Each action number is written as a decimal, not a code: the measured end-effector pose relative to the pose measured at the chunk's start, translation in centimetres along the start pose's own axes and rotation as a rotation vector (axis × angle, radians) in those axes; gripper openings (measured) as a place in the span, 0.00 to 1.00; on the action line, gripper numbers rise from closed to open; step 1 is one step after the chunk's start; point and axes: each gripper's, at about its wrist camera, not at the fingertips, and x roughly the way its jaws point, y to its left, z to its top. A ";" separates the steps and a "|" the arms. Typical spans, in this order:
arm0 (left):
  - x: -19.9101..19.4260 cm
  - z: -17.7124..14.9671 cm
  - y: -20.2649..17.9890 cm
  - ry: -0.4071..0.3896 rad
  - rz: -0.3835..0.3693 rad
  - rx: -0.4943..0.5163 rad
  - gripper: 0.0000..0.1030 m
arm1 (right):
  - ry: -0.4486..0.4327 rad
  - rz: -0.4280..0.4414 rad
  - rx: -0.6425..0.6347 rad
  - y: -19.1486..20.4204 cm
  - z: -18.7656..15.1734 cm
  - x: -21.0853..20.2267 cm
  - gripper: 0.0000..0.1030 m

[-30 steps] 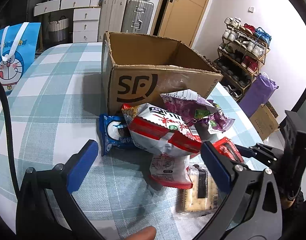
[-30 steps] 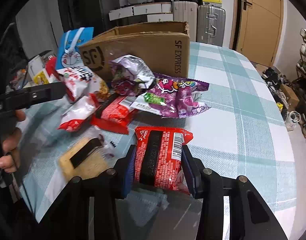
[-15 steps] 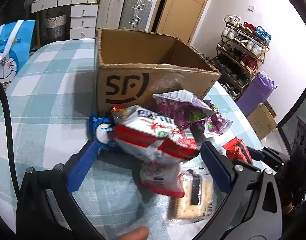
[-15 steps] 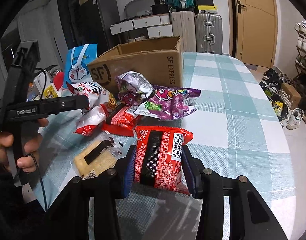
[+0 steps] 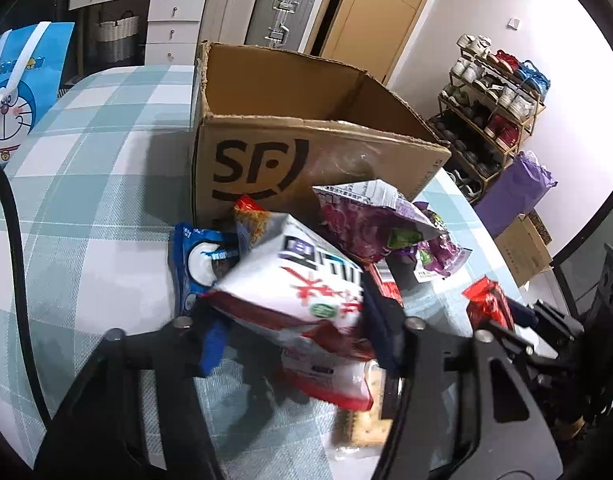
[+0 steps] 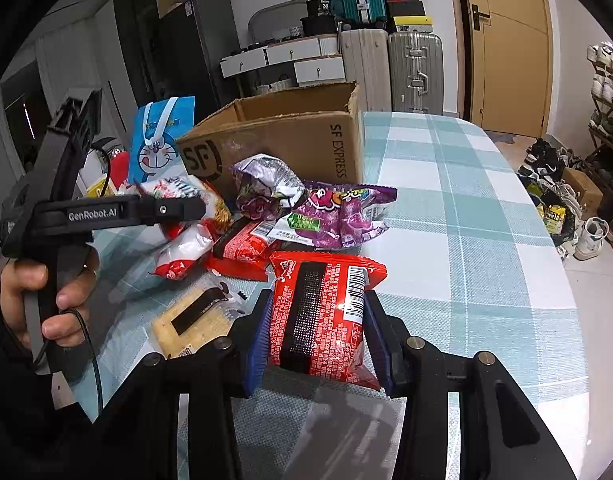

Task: Organize snacks
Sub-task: 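Grip the red wafer pack with the right gripper while the left grips the white-red snack bag, then lift both held packets and carry them over the cardboard box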

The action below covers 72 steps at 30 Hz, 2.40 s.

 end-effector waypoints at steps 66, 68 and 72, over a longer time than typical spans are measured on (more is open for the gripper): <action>-5.3 10.0 -1.8 -0.227 -0.015 0.066 0.46 | -0.145 0.148 0.016 0.5 17.0 3.8 0.42; -4.3 10.5 -1.7 -0.221 -0.006 0.074 0.46 | -0.145 0.152 0.015 0.5 17.1 4.4 0.42; -2.1 11.3 -1.3 -0.205 0.007 0.088 0.46 | -0.122 0.151 0.011 0.4 17.3 6.1 0.42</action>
